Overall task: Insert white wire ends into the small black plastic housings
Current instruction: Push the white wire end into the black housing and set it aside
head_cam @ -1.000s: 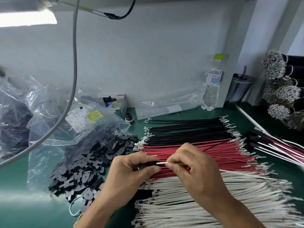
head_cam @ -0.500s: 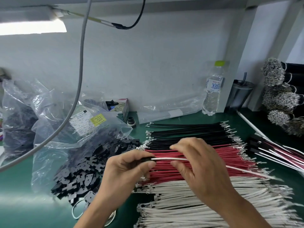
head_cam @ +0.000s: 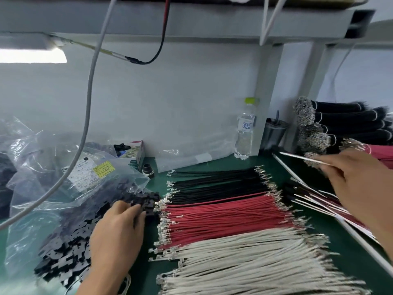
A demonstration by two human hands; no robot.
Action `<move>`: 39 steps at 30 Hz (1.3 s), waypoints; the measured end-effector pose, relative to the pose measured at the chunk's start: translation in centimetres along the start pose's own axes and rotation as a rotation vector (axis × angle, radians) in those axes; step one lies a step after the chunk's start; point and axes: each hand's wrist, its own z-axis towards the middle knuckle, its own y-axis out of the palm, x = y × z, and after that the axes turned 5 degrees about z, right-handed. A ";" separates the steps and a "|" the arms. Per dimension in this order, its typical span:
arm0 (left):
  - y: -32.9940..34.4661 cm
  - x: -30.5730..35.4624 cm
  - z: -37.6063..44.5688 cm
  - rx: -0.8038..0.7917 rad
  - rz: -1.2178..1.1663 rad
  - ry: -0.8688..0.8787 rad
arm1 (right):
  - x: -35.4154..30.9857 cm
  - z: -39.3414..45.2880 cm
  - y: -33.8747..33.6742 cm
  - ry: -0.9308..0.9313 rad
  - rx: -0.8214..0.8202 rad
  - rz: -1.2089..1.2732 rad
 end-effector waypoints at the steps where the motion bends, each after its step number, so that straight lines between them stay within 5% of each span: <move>1: 0.0 0.0 0.1 -0.023 0.024 0.002 | 1.9 -0.6 0.6 0.077 -0.100 -0.061; 5: -0.1 0.1 0.2 -0.093 0.094 0.017 | 5.1 -3.3 2.6 0.240 -0.543 -0.213; 11: -0.1 0.1 0.2 -0.116 0.140 -0.007 | -2.0 -1.7 3.9 0.121 -0.219 0.068; 15: -0.2 0.2 0.2 -0.156 0.203 -0.022 | -11.7 2.0 7.4 -0.035 -0.417 0.407; 23: -0.2 0.5 -0.1 -0.152 0.233 -0.029 | -20.0 3.2 14.7 -0.079 -0.858 0.431; 34: -0.2 0.9 -0.4 0.062 -0.050 -0.050 | -20.1 3.0 16.0 -0.134 -0.851 0.409; 39: 0.0 1.2 -0.7 0.132 -0.179 -0.013 | -19.3 3.1 14.4 -0.328 -0.565 0.326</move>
